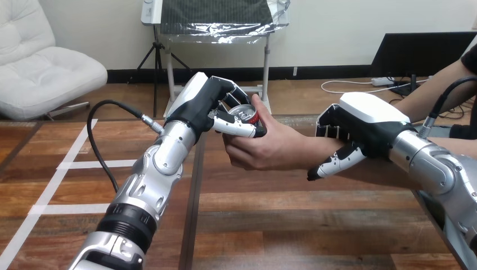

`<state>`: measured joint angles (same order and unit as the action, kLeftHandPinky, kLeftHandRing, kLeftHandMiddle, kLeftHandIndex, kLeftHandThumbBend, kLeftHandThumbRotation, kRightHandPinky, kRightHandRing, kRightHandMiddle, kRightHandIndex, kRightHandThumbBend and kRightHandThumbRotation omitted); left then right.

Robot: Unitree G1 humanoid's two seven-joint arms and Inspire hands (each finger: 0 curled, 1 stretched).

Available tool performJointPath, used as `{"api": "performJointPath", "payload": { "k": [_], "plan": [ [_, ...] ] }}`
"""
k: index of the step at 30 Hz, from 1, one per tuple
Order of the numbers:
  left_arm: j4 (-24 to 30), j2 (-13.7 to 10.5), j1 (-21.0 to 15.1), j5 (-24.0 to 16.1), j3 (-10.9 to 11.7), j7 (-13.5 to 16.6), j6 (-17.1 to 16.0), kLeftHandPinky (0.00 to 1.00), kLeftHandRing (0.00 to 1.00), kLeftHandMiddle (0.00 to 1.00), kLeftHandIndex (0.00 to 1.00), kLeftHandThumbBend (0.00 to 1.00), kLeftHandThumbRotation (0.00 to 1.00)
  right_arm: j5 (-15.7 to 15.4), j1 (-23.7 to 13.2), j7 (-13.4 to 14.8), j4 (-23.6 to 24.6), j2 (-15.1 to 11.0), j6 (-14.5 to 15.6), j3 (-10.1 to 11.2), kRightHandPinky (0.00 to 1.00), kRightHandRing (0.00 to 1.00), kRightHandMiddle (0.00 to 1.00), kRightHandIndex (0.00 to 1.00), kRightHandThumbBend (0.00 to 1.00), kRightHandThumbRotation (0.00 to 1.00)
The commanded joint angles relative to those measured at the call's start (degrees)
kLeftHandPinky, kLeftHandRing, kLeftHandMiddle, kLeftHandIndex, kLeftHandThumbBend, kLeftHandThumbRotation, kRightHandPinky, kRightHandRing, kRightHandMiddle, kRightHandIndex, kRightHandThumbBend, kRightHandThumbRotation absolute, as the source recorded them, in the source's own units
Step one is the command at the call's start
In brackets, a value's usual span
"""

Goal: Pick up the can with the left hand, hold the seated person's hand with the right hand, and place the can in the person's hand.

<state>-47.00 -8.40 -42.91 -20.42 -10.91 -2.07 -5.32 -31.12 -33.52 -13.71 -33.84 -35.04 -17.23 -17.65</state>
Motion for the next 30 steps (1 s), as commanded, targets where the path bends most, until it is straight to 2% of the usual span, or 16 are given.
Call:
{"api": "performJointPath", "payload": {
  "k": [1, 22, 30],
  "plan": [
    [0.2, 3.6, -5.4, -0.3, -2.0, 0.2, -2.0, 0.27, 0.33, 0.39, 0.44, 0.74, 0.00, 2.5, 0.0, 0.1, 0.3, 4.7, -1.3, -0.2, 0.29, 0.33, 0.37, 0.38, 0.80, 0.26],
    [0.8, 3.4, -5.3, 0.0, -1.9, -0.3, -1.9, 0.29, 0.34, 0.40, 0.44, 0.73, 0.00, 3.0, 0.5, -0.7, 0.6, 3.7, -1.0, 0.2, 0.30, 0.34, 0.39, 0.39, 0.80, 0.26],
    [1.0, 3.1, -5.2, 0.3, -1.5, -0.8, -1.8, 0.28, 0.33, 0.40, 0.43, 0.73, 0.00, 3.2, 0.7, -0.5, 0.2, 3.3, -2.4, 0.5, 0.32, 0.35, 0.40, 0.40, 0.81, 0.27]
  ]
}}
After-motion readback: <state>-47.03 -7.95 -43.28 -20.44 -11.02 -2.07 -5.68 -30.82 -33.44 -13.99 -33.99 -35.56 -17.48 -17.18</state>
